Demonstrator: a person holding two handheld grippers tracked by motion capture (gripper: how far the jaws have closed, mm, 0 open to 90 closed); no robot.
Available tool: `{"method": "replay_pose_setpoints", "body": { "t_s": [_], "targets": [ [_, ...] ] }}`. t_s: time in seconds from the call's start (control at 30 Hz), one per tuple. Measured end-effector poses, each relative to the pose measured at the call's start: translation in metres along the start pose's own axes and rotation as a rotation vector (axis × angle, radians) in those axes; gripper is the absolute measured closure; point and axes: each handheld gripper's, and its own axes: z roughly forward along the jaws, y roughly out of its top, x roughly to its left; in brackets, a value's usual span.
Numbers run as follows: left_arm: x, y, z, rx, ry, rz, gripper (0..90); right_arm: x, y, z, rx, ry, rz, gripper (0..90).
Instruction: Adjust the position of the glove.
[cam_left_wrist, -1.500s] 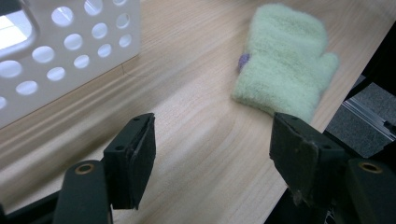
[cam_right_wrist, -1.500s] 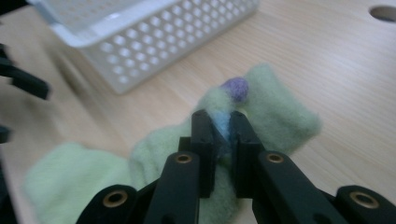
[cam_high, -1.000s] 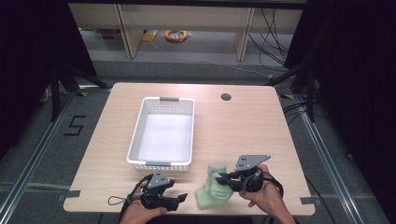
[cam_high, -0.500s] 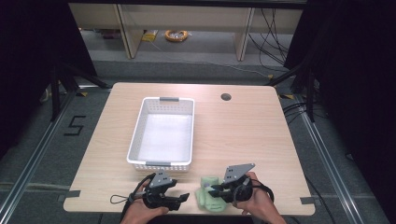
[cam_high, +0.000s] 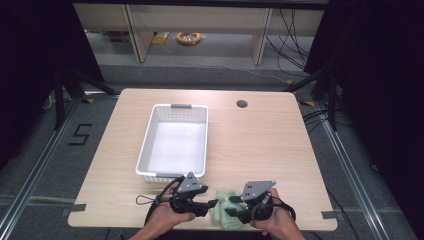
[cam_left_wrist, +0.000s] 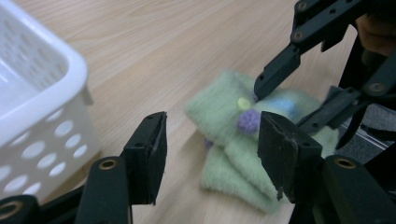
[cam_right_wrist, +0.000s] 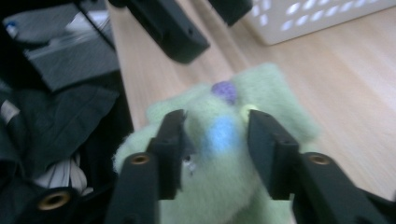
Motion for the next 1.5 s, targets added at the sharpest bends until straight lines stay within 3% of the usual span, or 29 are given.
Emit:
{"method": "replay_pose_setpoints", "body": {
  "t_s": [0.03,0.13,0.23,0.27,0.33,0.4,0.57,0.67,0.8,0.87,1.07,1.1,1.37,1.5],
  "targets": [
    [-0.001,0.001,0.002,0.009,-0.004,-0.013,42.3,0.001,-0.001,-0.004,-0.007,-0.004,0.015,51.4],
    [0.001,0.006,0.007,0.02,-0.002,0.014,42.8,0.009,-0.007,-0.016,-0.022,-0.06,0.098,49.3],
    [0.002,0.011,0.012,0.015,-0.024,0.004,42.8,0.019,-0.016,-0.024,0.017,-0.119,0.177,46.8],
    [0.002,0.013,0.014,0.021,-0.044,-0.005,43.1,0.021,-0.019,-0.026,0.019,-0.118,0.183,46.8],
    [0.003,0.016,0.018,0.028,-0.037,0.018,43.6,0.027,-0.026,-0.028,0.022,-0.124,0.226,46.8],
    [0.003,0.019,0.022,0.046,-0.054,0.009,43.9,0.029,-0.028,-0.027,0.029,-0.122,0.241,46.8],
    [0.005,0.022,0.03,0.071,-0.072,0.038,45.2,0.029,-0.029,-0.021,0.036,-0.122,0.252,46.1],
    [0.006,0.022,0.035,0.087,-0.088,0.03,45.8,0.029,-0.032,-0.015,0.034,-0.13,0.266,46.2],
    [0.011,0.019,0.039,0.121,-0.112,0.002,45.9,0.031,-0.032,-0.012,0.034,-0.115,0.265,50.9],
    [0.015,0.018,0.04,0.137,-0.137,0.022,48.4,0.028,-0.033,-0.01,0.053,-0.107,0.259,55.8],
    [0.016,0.015,0.039,0.154,-0.141,0.011,54.5,0.024,-0.036,-0.008,0.063,-0.084,0.267,64.5],
    [0.016,0.015,0.039,0.155,-0.136,0.024,57.0,0.026,-0.036,-0.008,0.058,-0.087,0.298,66.0],
    [0.012,0.013,0.039,0.173,-0.115,0.053,77.6,0.026,-0.037,-0.006,0.06,-0.087,0.289,72.7],
    [0.008,0.014,0.036,0.177,-0.096,0.085,82.0,0.027,-0.037,-0.006,0.059,-0.083,0.304,74.6]
  ]
}}
